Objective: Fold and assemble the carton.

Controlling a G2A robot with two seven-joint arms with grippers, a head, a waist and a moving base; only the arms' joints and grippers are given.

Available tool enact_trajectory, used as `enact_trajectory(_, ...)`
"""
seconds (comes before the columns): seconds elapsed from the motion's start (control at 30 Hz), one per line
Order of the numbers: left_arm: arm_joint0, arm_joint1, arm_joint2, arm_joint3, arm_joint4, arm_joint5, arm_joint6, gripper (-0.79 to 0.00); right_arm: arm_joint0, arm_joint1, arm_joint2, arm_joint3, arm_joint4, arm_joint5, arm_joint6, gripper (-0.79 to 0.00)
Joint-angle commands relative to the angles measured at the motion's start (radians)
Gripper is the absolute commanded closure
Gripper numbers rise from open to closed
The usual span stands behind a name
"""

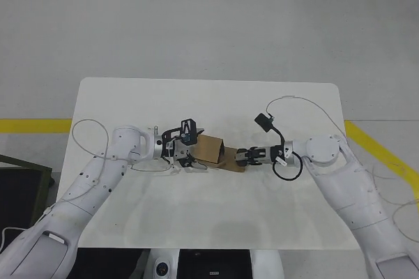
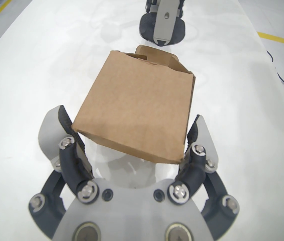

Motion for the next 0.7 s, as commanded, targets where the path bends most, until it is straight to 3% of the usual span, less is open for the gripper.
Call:
enact_trajectory(0.0, 0.000, 0.000, 0.000, -0.002, -0.002, 0.000, -0.003, -0.785, -0.017, -0.001, -0.007, -0.015, 0.007, 0.003, -0.011, 0.000)
enact_trajectory(0.67, 0.009, 0.002, -0.009, -0.017, -0.005, 0.000, -0.031, -0.785, 0.093, -0.060, -0.132, 0.124, 0.067, -0.081, -0.120, 0.000)
